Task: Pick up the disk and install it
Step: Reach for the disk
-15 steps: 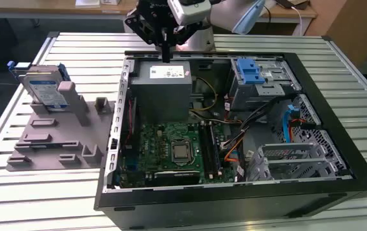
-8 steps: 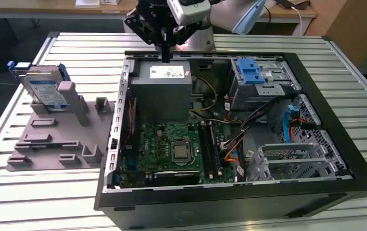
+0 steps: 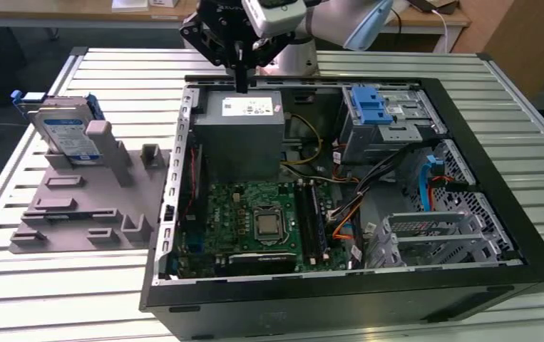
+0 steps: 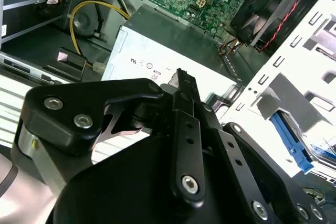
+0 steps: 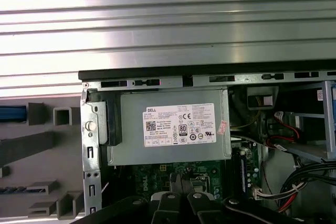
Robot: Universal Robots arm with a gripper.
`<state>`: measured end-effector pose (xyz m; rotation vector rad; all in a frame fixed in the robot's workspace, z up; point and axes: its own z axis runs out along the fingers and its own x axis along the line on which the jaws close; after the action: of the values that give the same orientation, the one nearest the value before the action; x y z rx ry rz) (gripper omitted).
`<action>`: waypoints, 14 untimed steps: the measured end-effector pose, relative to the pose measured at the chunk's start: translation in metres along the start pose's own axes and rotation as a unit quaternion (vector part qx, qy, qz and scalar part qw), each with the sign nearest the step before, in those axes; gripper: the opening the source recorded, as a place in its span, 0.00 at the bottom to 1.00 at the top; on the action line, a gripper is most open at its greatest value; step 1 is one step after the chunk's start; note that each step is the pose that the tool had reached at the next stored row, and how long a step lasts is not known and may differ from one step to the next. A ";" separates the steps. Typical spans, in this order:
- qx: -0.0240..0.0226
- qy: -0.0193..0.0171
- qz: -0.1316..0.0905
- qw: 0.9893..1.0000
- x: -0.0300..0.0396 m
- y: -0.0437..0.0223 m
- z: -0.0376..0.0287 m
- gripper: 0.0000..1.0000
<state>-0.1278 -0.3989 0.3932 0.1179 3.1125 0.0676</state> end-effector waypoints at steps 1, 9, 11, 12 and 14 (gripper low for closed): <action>0.000 0.000 0.000 1.000 0.0005 -0.0001 0.0000 0.11; 0.000 0.000 0.000 1.000 0.0054 -0.0004 0.0001 0.11; 0.000 0.000 0.000 1.000 0.0064 -0.0005 0.0001 0.11; 0.000 0.000 0.000 1.000 0.0069 -0.0005 0.0001 0.11; 0.000 0.000 0.000 1.000 0.0075 -0.0006 0.0002 0.11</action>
<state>-0.1353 -0.3989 0.3928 0.1179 3.1126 0.0676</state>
